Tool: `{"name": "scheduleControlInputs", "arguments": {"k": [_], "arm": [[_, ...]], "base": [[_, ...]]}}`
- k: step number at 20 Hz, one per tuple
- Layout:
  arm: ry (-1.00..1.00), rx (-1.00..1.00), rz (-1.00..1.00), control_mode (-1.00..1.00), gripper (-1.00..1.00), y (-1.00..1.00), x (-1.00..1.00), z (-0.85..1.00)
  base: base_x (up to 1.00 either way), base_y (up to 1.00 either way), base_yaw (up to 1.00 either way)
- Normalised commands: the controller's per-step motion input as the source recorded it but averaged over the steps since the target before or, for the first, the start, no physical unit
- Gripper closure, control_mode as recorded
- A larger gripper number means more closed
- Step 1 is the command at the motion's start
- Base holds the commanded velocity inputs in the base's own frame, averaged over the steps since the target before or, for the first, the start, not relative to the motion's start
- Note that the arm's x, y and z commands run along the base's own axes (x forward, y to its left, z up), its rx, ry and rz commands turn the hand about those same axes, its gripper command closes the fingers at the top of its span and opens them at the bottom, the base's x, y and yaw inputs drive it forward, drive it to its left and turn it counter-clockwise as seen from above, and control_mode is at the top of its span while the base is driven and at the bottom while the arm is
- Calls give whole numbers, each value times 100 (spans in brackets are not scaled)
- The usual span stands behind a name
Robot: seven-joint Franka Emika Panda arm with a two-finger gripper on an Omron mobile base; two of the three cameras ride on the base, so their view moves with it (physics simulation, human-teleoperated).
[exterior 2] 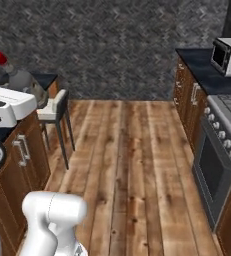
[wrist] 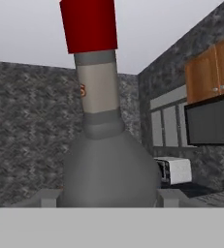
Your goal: Open the cabinet directly in front. Then move the liquor and the cup to the dining counter with the candle on it.
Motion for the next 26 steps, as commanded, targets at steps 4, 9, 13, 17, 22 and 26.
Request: {"name": "scheduleControlInputs", "arguments": {"k": [4,9,13,17,22,26], "arm": [[0,0,0,100,100,0,0,0],[0,0,0,100,100,0,0,0],[0,0,0,100,100,0,0,0],[0,0,0,100,100,0,0,0],[0,0,0,100,100,0,0,0],[0,0,0,100,100,0,0,0]], "base": [[100,-6,29],[98,-15,56],[25,-22,83],[2,-22,84],[0,-35,79],[0,-53,72]]}}
